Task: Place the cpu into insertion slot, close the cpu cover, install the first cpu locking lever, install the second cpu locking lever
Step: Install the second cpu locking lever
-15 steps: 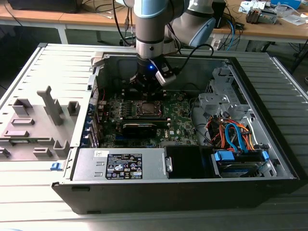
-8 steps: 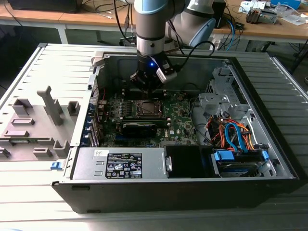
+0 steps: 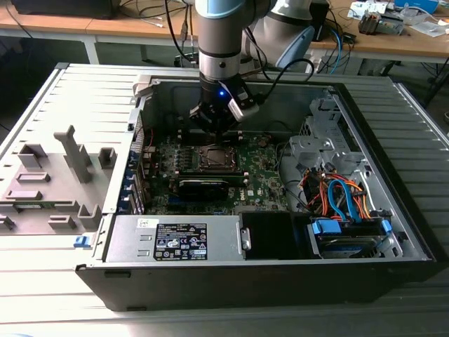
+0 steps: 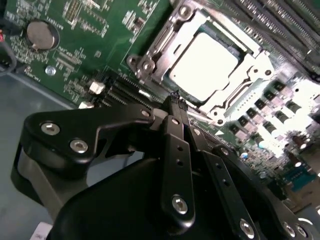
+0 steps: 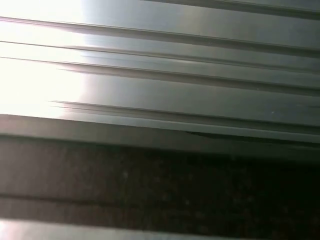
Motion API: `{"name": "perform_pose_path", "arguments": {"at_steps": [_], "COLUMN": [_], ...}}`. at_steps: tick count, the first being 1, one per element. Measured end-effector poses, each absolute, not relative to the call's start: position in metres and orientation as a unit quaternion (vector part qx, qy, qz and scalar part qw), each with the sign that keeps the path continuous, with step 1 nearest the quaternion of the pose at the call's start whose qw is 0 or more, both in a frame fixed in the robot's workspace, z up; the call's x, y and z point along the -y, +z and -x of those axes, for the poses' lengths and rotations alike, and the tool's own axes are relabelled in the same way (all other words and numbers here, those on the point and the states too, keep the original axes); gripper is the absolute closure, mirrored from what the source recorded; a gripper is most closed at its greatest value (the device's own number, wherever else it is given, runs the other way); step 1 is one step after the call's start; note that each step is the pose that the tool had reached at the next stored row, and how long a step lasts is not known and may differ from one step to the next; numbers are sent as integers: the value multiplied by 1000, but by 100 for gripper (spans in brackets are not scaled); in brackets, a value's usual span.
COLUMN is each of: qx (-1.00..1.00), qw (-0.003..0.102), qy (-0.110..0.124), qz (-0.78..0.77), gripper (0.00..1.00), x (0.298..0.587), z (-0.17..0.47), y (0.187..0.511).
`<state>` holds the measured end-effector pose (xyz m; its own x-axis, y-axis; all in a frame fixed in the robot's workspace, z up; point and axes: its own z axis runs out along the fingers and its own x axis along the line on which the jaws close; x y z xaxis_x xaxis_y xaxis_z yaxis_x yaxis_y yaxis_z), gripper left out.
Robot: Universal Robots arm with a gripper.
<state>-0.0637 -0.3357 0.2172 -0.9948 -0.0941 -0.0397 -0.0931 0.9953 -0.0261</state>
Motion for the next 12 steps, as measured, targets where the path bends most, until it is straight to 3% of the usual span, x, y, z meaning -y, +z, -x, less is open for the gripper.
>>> {"name": "perform_pose_path", "arguments": {"at_steps": [3, 12], "qx": [-999, -999], "qw": [20, 18], "qy": [-30, -33], "qz": [36, -20], "gripper": [89, 89], "x": [338, 338], "z": [64, 64], "y": [217, 219]}}
